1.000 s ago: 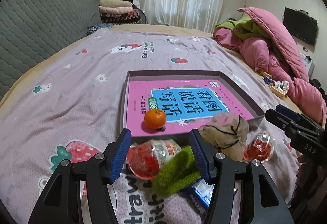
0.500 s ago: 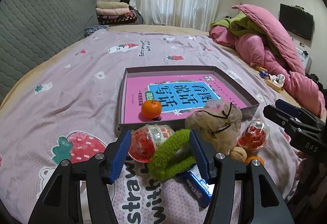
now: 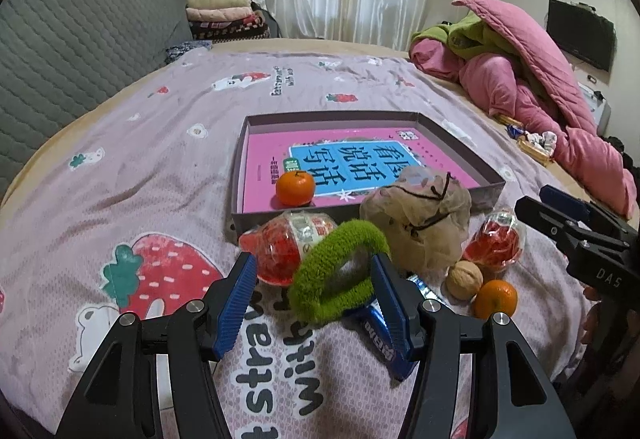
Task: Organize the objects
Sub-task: 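Move the left gripper back to the green fuzzy ring, then grasp the green ring with the left gripper while the right gripper grasps the mesh sponge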
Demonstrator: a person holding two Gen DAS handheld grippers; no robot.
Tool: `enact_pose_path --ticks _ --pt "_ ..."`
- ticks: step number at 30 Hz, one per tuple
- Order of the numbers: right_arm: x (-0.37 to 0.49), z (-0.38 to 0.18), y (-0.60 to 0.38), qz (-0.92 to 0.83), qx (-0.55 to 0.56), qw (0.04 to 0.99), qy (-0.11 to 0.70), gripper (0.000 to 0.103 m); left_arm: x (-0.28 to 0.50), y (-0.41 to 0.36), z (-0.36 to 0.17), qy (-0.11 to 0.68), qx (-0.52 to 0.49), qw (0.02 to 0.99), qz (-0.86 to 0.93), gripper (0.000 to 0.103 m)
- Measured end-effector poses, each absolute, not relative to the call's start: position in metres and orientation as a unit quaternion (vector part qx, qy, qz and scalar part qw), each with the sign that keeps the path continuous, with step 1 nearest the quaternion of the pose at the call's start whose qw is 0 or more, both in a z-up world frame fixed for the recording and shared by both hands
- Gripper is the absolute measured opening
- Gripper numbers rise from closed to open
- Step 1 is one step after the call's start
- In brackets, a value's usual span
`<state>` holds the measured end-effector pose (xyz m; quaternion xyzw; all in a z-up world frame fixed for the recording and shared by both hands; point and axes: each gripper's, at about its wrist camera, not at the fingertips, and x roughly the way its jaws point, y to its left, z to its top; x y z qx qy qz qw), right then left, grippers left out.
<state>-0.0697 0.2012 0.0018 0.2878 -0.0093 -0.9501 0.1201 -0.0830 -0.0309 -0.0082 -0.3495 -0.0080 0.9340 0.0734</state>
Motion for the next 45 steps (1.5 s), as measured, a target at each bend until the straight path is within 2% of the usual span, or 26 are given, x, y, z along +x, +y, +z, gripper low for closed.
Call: enact_pose_path --ticks 45 --pt "-0.100 -0.020 0.151 -0.939 0.308 0.132 0.082 0.072 -0.094 -0.032 -0.030 0.007 -0.357 0.060 0.932 0.061"
